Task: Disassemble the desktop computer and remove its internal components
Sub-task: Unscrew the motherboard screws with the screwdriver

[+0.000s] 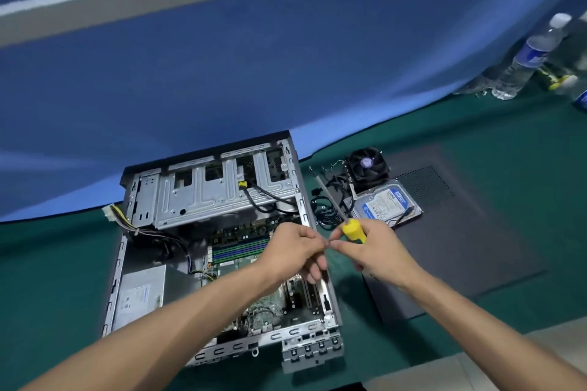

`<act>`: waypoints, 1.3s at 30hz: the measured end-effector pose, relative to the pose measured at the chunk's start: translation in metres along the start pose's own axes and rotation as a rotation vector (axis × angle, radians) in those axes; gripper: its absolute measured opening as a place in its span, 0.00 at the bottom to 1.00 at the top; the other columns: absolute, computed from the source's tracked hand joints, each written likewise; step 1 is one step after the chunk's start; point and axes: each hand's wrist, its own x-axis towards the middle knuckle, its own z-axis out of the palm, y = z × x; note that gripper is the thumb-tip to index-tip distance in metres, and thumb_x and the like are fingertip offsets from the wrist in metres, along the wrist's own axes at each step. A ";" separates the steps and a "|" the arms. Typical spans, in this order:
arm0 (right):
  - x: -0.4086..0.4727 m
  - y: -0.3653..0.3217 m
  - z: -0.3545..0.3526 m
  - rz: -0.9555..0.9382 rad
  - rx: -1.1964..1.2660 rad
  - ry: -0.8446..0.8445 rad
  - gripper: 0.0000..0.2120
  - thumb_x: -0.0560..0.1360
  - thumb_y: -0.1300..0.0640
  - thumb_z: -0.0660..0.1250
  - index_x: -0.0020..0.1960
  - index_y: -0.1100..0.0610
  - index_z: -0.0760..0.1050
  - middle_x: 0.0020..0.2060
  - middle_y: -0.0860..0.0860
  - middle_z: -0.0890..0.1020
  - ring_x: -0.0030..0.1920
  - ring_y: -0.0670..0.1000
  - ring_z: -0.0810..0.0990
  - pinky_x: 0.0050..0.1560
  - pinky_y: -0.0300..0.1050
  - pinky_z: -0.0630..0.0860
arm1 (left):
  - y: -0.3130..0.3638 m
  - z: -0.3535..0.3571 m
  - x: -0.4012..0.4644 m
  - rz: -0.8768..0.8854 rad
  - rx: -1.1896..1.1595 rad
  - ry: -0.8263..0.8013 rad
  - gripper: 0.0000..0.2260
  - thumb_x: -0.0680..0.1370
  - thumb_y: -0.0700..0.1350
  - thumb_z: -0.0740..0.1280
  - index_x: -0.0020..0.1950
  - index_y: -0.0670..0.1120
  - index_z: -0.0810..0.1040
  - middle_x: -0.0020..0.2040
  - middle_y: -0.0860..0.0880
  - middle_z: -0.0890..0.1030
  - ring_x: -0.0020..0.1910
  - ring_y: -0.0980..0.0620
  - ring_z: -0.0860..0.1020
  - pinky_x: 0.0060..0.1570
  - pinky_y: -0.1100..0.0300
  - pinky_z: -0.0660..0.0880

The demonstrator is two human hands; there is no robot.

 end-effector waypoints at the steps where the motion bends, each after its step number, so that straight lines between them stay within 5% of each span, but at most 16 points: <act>1: 0.002 0.003 -0.003 -0.002 0.006 -0.004 0.07 0.72 0.61 0.72 0.38 0.52 0.79 0.22 0.46 0.74 0.23 0.46 0.68 0.28 0.43 0.67 | 0.002 0.003 0.002 -0.011 -0.014 0.010 0.07 0.79 0.36 0.63 0.47 0.33 0.77 0.28 0.45 0.79 0.20 0.53 0.74 0.22 0.62 0.73; 6: 0.010 0.023 -0.015 0.000 0.039 0.027 0.06 0.71 0.59 0.73 0.37 0.52 0.79 0.21 0.45 0.74 0.23 0.45 0.68 0.29 0.44 0.68 | 0.010 0.021 0.014 -0.071 -0.042 0.069 0.09 0.78 0.37 0.65 0.37 0.39 0.78 0.26 0.46 0.78 0.19 0.53 0.73 0.21 0.63 0.72; 14: 0.029 0.046 -0.015 -0.047 -0.040 0.091 0.08 0.72 0.57 0.72 0.35 0.50 0.78 0.21 0.42 0.75 0.22 0.41 0.69 0.27 0.36 0.66 | 0.011 0.031 0.030 -0.122 -0.026 0.220 0.11 0.79 0.39 0.64 0.37 0.41 0.77 0.24 0.47 0.77 0.17 0.53 0.71 0.19 0.65 0.67; 19: 0.040 0.079 -0.016 0.075 -0.160 0.153 0.11 0.72 0.54 0.71 0.32 0.53 0.75 0.24 0.47 0.75 0.26 0.49 0.72 0.32 0.45 0.72 | 0.004 0.024 0.044 0.074 0.813 0.447 0.16 0.77 0.48 0.62 0.29 0.48 0.69 0.24 0.53 0.71 0.27 0.54 0.70 0.28 0.62 0.63; 24: 0.052 0.110 -0.001 0.307 -0.398 0.136 0.15 0.74 0.53 0.67 0.30 0.53 0.69 0.28 0.48 0.75 0.34 0.55 0.76 0.34 0.45 0.71 | 0.001 0.011 0.050 0.252 1.237 0.287 0.16 0.71 0.47 0.61 0.25 0.48 0.62 0.21 0.53 0.64 0.21 0.60 0.64 0.25 0.67 0.56; 29: 0.066 0.111 0.026 0.365 -0.567 0.137 0.06 0.75 0.54 0.65 0.42 0.56 0.77 0.37 0.52 0.79 0.39 0.55 0.77 0.37 0.42 0.69 | -0.006 0.005 0.050 0.282 1.282 0.238 0.16 0.71 0.46 0.62 0.26 0.48 0.60 0.21 0.52 0.62 0.21 0.58 0.62 0.24 0.65 0.55; 33: 0.068 0.118 0.027 0.354 -0.642 0.156 0.07 0.76 0.53 0.65 0.40 0.54 0.73 0.39 0.51 0.79 0.38 0.53 0.75 0.38 0.42 0.68 | -0.011 0.000 0.046 0.321 1.264 0.204 0.16 0.73 0.46 0.61 0.27 0.50 0.60 0.21 0.53 0.64 0.21 0.58 0.63 0.25 0.68 0.56; 39: 0.061 0.107 0.014 0.311 -0.400 0.129 0.04 0.75 0.52 0.64 0.44 0.51 0.75 0.33 0.47 0.77 0.36 0.52 0.76 0.33 0.42 0.68 | -0.006 -0.004 0.045 0.366 1.315 0.150 0.16 0.77 0.49 0.59 0.31 0.52 0.60 0.23 0.55 0.65 0.23 0.61 0.65 0.26 0.68 0.55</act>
